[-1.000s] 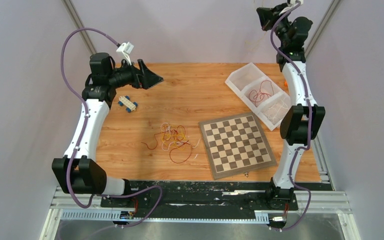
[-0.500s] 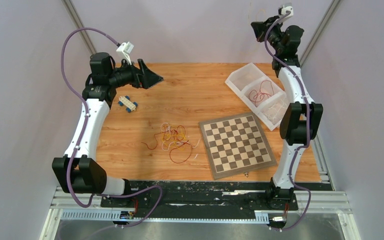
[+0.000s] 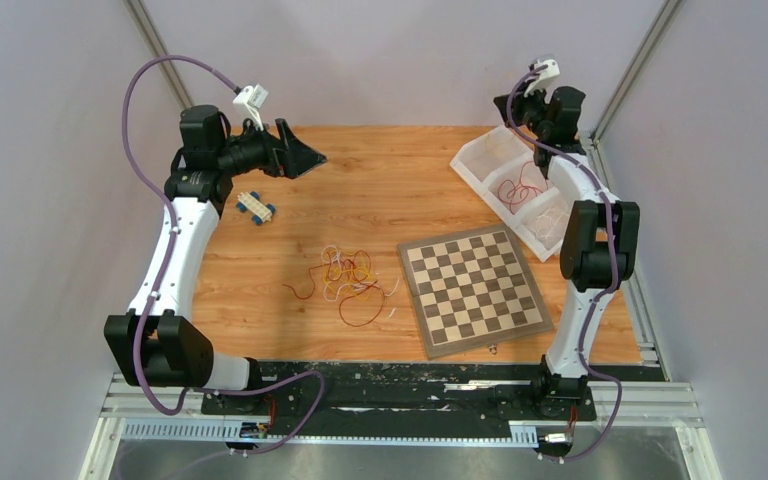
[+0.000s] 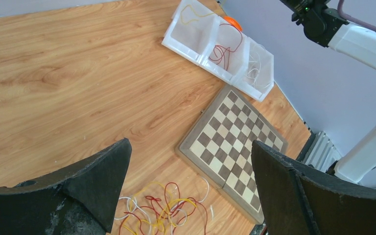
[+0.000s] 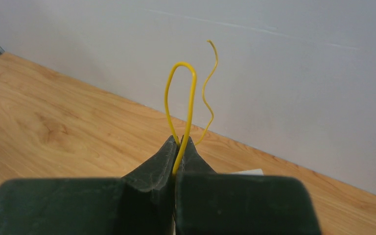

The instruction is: Untangle the cables

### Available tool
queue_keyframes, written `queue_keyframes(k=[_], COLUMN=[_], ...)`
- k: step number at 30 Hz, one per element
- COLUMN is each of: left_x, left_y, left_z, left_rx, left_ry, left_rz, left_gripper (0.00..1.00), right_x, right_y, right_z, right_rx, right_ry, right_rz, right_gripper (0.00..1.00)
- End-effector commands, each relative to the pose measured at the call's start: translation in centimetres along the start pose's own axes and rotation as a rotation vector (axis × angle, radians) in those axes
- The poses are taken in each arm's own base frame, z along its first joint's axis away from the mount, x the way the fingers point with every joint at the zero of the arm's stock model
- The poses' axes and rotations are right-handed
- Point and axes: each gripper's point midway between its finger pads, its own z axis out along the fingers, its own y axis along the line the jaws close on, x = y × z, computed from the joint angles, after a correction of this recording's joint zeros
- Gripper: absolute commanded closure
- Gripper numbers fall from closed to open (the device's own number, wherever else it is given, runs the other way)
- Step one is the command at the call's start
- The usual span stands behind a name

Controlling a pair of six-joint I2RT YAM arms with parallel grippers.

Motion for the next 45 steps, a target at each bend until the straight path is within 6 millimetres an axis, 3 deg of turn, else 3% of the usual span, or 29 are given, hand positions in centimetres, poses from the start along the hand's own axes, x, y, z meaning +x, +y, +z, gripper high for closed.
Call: queue_keyframes(k=[1, 7, 11, 15, 17, 18, 28, 34, 37, 41, 45], left_x=[-0.3, -0.1, 0.2, 0.1, 0.1, 0.2, 0.3, 0.5, 0.4, 0.4, 0.5], left_y=[-0.1, 0.0, 0.2, 0.4, 0.5, 0.5, 0.9, 0.9, 0.8, 0.6, 0.4], left_z=[-0.4, -0.4, -0.2, 0.0, 0.1, 0.2, 0.5, 0.4, 0.3, 0.1, 0.0], left_rx=[0.004, -0.004, -0.005, -0.005, -0.004, -0.004, -0.006, -0.011, -0.012, -0.008, -0.001], left_ry=[-0.011, -0.008, -0.002, -0.001, -0.001, 0.000, 0.005, 0.013, 0.013, 0.013, 0.011], left_rz=[0.048, 0.043, 0.031, 0.016, 0.004, -0.003, -0.026, -0.029, -0.022, -0.013, -0.007], left_gripper=[0.00, 0.00, 0.00, 0.00, 0.00, 0.00, 0.00, 0.00, 0.00, 0.00, 0.00], right_x=[0.5, 7.7, 10.1, 12.2, 12.9, 13.3, 14.2, 14.3, 12.9, 10.0, 7.0], right_y=[-0.4, -2.3, -3.5, -5.4, -5.3, -3.6, -1.3, -2.2, -2.8, -2.2, -1.0], right_z=[-0.7, -1.7, -2.2, -3.4, -3.8, -3.4, -2.2, -0.4, 0.2, 0.2, -0.6], right_rx=[0.025, 0.130, 0.257, 0.522, 0.573, 0.551, 0.548, 0.528, 0.503, 0.413, 0.339], right_ry=[0.015, 0.185, 0.273, 0.382, 0.418, 0.429, 0.430, 0.415, 0.390, 0.367, 0.350], right_rz=[-0.109, -0.031, 0.105, 0.291, 0.388, 0.419, 0.673, 0.635, 0.597, 0.552, 0.460], right_gripper=[1.00, 1.00, 1.00, 1.00, 1.00, 1.00, 1.00, 0.88, 0.72, 0.37, 0.25])
